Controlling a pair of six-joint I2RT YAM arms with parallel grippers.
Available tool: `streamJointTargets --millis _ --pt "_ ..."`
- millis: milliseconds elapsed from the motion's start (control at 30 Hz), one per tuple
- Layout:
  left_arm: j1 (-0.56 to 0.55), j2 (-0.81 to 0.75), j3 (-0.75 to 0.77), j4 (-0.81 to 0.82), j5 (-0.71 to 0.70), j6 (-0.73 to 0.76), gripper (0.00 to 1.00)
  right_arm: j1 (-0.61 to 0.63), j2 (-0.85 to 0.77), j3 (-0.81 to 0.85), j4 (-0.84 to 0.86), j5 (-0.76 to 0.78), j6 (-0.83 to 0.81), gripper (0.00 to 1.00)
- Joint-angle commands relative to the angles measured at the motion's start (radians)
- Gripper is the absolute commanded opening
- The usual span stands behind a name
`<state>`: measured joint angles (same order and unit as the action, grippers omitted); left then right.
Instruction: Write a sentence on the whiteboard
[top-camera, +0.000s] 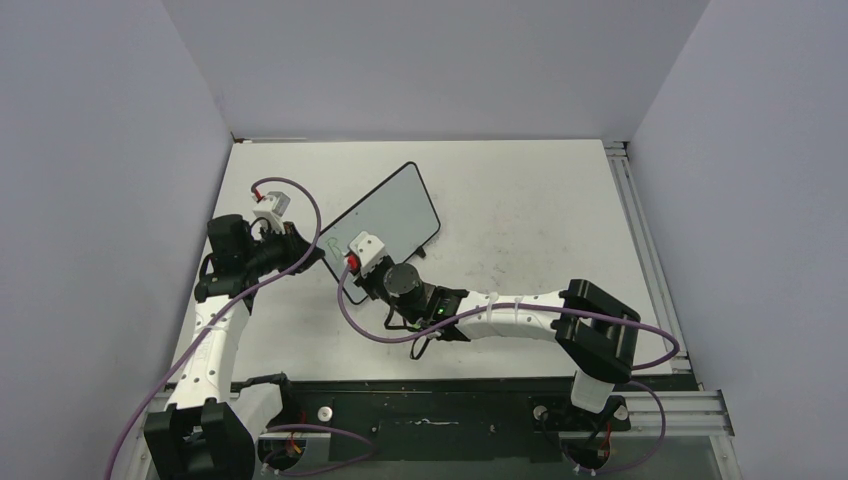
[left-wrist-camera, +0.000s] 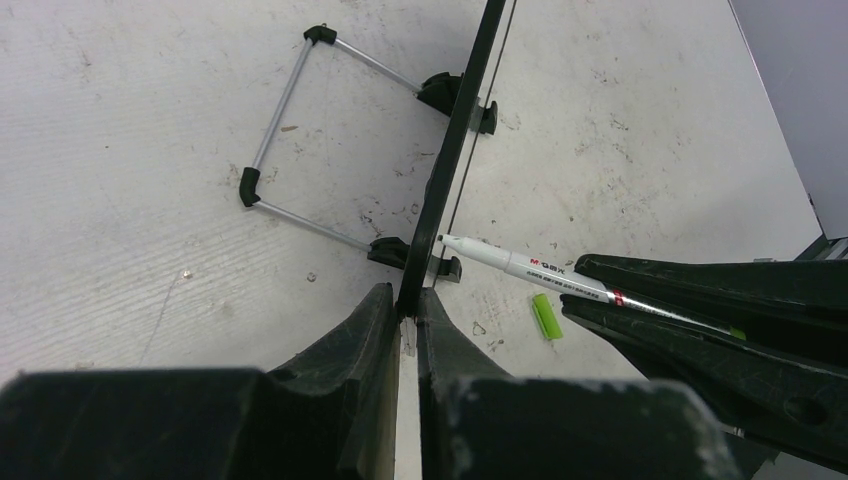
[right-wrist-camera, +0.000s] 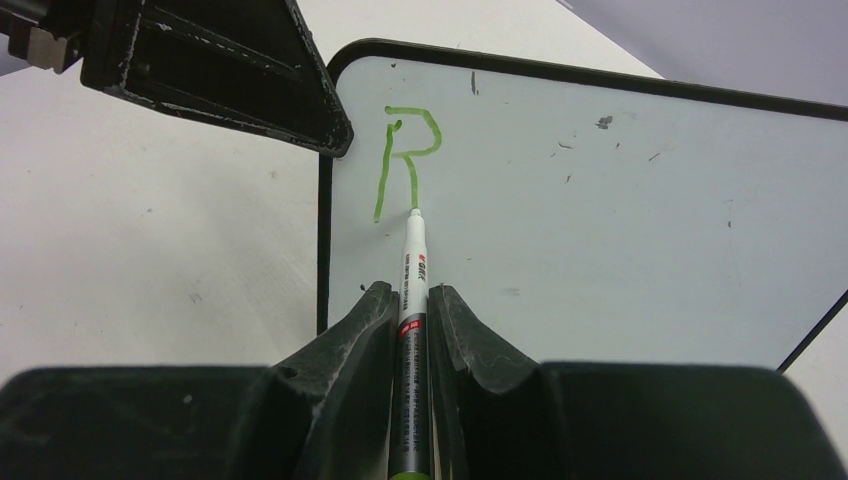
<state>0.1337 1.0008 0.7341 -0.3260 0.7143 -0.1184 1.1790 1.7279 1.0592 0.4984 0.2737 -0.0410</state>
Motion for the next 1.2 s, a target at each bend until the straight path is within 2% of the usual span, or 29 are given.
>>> streamJointTargets --millis 0,333,700,967,1167 --pt "0.003 -0.025 0.050 0.027 0.021 -0.006 0.00 -0.007 -0.024 -0.010 0.015 0.017 0.004 0.05" --pt "0.004 -0.027 0.049 0.027 0.018 -0.006 0.00 -0.005 -0.041 -0.015 0.017 0.019 0.000 0.05" --pt "0.003 -0.028 0.047 0.025 0.014 -0.005 0.00 0.003 -0.139 -0.021 0.002 0.024 0.002 0.05" --pt "0.004 -0.027 0.049 0.024 0.012 -0.003 0.00 -0.083 -0.142 -0.023 0.012 -0.052 0.041 0.05" --pt "0.004 -0.027 0.050 0.023 0.011 -0.003 0.00 -0.100 -0.128 -0.013 0.021 -0.084 0.041 0.05"
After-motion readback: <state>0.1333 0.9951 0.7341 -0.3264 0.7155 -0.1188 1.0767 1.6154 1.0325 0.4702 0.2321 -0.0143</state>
